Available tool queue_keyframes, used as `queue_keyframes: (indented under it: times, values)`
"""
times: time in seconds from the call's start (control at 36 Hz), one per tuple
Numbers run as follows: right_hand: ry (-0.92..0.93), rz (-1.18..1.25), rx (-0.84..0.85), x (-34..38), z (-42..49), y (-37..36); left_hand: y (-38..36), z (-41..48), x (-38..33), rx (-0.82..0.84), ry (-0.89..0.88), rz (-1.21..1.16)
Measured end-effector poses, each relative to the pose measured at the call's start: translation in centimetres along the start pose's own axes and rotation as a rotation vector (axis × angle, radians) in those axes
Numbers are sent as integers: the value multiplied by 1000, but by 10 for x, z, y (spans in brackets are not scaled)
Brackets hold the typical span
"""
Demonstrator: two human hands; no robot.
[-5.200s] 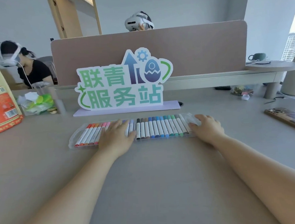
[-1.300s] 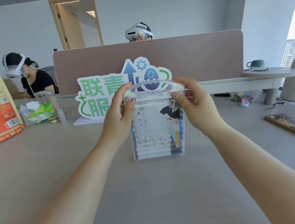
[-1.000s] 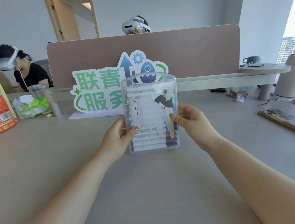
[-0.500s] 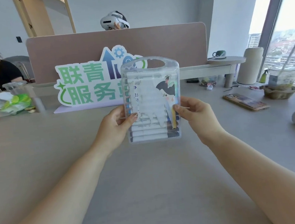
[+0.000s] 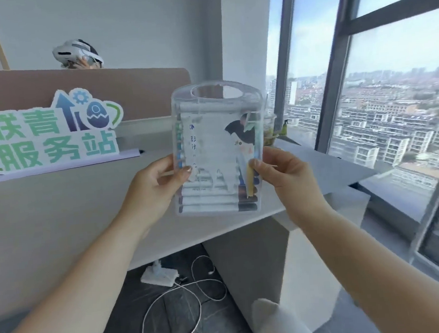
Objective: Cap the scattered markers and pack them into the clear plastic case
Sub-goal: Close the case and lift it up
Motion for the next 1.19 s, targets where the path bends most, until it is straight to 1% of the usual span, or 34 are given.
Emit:
queue_keyframes:
  times: [0.22,0.36,0.42,0.5,0.61,0.72,0.81,0.94,1.06,1.19]
  values:
    - [-84,-213,-233,12,-76,187,-191,0,-20,281,35,-193]
    - [-168,-299,-452,23,-139,306,-316,-11,-35,463,56,-273]
    - [-192,-331,-535,24,-162,343,-362,-20,-36,527,81,-310]
    - [-213,-314,-652,21,-193,389,-426,-34,-35,627,93,-350]
    - [-257,-297,-741,4,-218,443,-503,-43,-27,723,154,-415]
    - [-307,-322,-837,-24,-234,498,-580,-40,-10,784,190,-442]
    - [-337,-341,-916,-44,-242,541,-639,-39,-3,835,170,-458]
    - [-372,-448,-963,-67,-236,604,-719,-30,13,872,173,-495]
    - [-393,-585,-991,-79,-226,648,-774,-29,29,894,245,-572]
    - [-442,-652,-1071,-95,-228,684,-819,-26,39,888,269,-622]
Point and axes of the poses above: each hand's wrist, its own z-axis towards the middle knuckle, its own y-axis out of the back of the hand, x = y × z, the point moved 9 cm from there along z, towards the middle knuckle, and after that the axes turned 15 degrees about -z, right-handed, at the moved point
